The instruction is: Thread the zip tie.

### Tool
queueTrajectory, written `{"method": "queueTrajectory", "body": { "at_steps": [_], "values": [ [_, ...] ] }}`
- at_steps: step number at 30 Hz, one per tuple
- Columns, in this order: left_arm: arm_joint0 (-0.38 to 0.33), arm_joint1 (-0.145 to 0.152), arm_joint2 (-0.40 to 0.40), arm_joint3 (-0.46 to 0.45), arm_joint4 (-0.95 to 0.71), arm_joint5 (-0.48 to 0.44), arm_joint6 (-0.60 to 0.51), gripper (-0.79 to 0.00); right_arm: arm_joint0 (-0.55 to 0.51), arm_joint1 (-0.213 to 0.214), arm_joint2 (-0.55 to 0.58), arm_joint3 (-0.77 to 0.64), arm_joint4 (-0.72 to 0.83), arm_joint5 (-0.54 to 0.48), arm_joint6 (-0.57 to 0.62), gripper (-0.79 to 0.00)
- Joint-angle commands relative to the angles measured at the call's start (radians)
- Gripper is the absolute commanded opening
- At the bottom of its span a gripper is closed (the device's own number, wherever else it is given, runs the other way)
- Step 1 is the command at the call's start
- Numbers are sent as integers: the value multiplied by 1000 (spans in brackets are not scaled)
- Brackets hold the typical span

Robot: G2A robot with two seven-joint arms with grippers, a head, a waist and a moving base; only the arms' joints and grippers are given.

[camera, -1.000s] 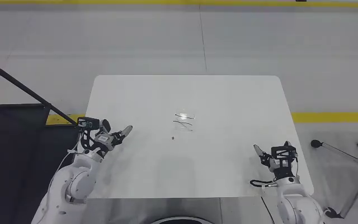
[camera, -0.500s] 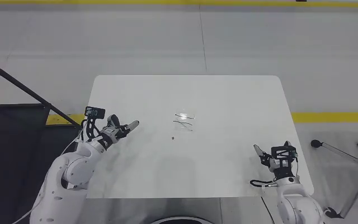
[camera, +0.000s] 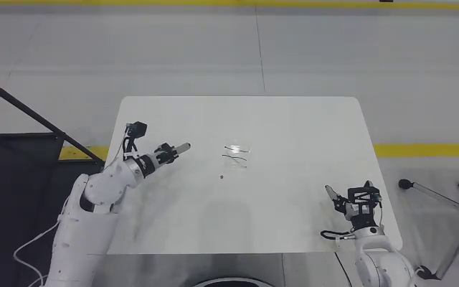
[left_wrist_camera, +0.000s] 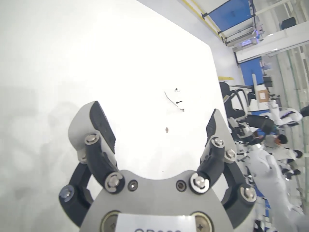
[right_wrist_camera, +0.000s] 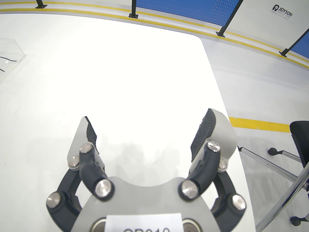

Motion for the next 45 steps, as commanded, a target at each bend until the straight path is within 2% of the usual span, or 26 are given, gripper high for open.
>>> {"method": "queueTrajectory", "body": {
  "at_steps": [1,5,7,21,26,32,41,42,43,45],
  "values": [
    [-67,-3,38,59,-53,8,-79,0,0,0,0,0,0,0,0,0],
    [-169,-10,101,154,-137,11,-174,0,0,0,0,0,0,0,0,0],
    [-209,-13,129,190,-141,21,-184,0,0,0,0,0,0,0,0,0],
    [-217,-16,148,205,-131,40,-159,0,0,0,0,0,0,0,0,0],
    [-307,-27,223,302,-99,96,-161,0,0,0,0,0,0,0,0,0],
    [-407,-48,314,408,-108,54,-165,0,0,0,0,0,0,0,0,0],
    [-495,-78,428,484,-108,19,-182,0,0,0,0,0,0,0,0,0],
    [-502,-81,439,492,-107,20,-183,-6,0,0,0,0,0,0,0,0],
    [-508,-83,448,500,-107,23,-182,-74,0,0,0,0,0,0,0,0],
    [-522,-89,465,519,-107,33,-180,-145,0,0,0,0,0,0,0,0]
  ]
}}
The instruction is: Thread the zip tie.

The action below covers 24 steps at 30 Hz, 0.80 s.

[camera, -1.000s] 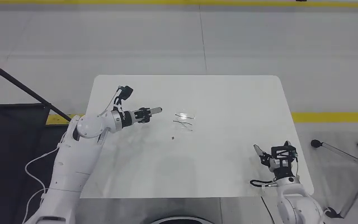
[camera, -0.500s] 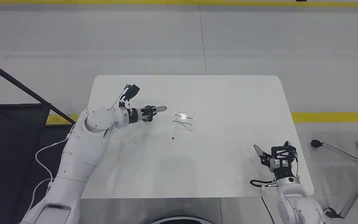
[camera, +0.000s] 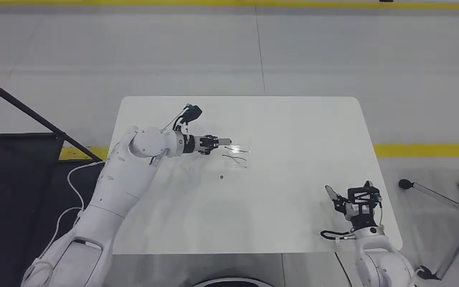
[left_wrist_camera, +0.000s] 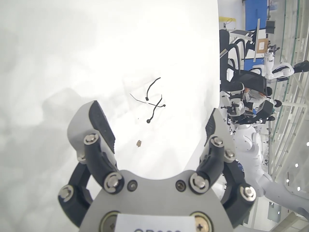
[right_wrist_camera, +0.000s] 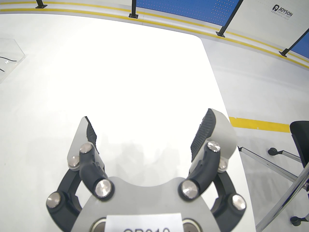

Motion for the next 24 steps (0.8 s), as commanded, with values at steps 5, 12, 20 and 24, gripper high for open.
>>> {"method": "queueTrajectory", "body": {
  "at_steps": [5,12,20,24],
  "values": [
    [-40,-16,44,61,1,28,6,-172,0,0,0,0,0,0,0,0],
    [-70,-29,75,107,-3,27,16,-372,0,0,0,0,0,0,0,0],
    [-96,-43,102,152,-12,22,22,-428,0,0,0,0,0,0,0,0],
    [-106,-48,112,170,-13,19,20,-431,0,0,0,0,0,0,0,0]
  ]
}}
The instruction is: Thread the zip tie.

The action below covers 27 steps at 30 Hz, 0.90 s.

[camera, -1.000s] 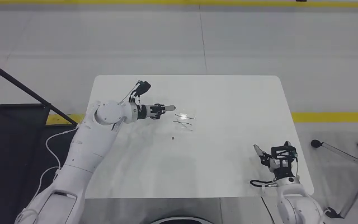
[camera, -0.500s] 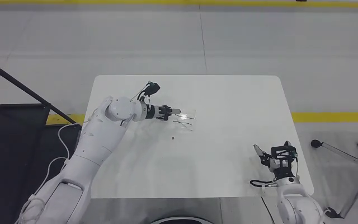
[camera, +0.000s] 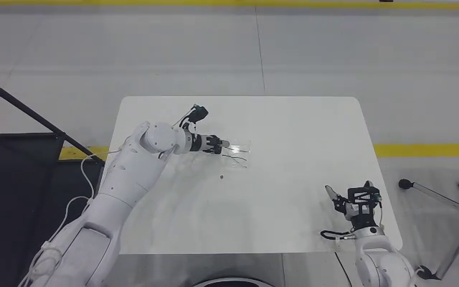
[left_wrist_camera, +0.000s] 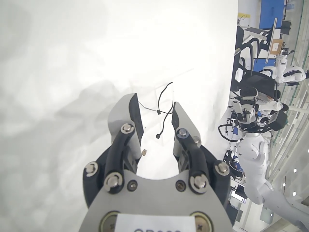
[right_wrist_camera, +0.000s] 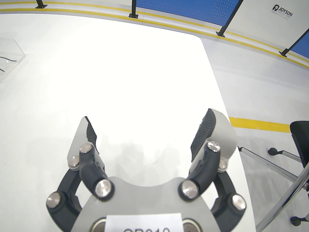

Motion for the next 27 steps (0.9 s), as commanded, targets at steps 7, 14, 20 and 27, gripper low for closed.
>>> {"method": "queueTrajectory", "body": {
  "at_steps": [7,14,20,27],
  "values": [
    [-16,-9,15,30,-7,-8,0,-449,0,0,0,0,0,0,0,0],
    [-24,-14,22,46,-11,-17,-2,-520,0,0,0,0,0,0,0,0],
    [-29,-18,29,54,-9,-20,-2,-610,0,0,0,0,0,0,0,0],
    [-35,-23,33,66,-13,-16,1,-730,0,0,0,0,0,0,0,0]
  ]
}}
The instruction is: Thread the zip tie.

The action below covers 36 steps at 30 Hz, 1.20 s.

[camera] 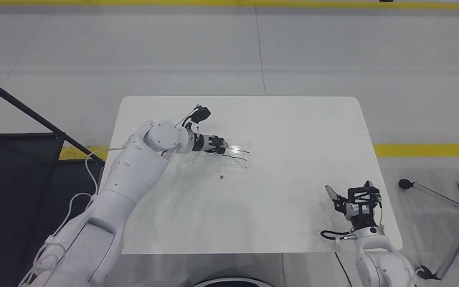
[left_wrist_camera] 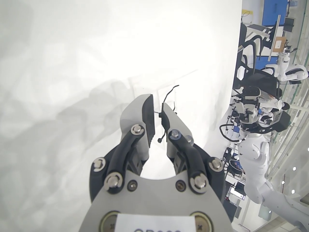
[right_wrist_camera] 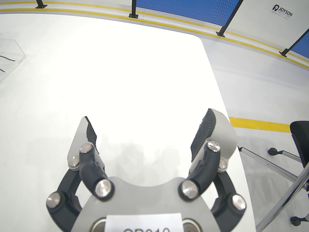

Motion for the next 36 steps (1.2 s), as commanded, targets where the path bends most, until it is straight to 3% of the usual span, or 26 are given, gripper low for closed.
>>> {"method": "queueTrajectory", "body": {
  "at_steps": [1,22,36],
  "values": [
    [-1,-1,1,3,-1,0,1,-736,0,0,0,0,0,0,0,0],
    [5,6,-17,-22,7,1,-8,-785,0,0,0,0,0,0,0,0],
    [37,40,-94,-88,-1,-28,-16,-785,1,0,0,0,-1,0,0,0]
  ]
}}
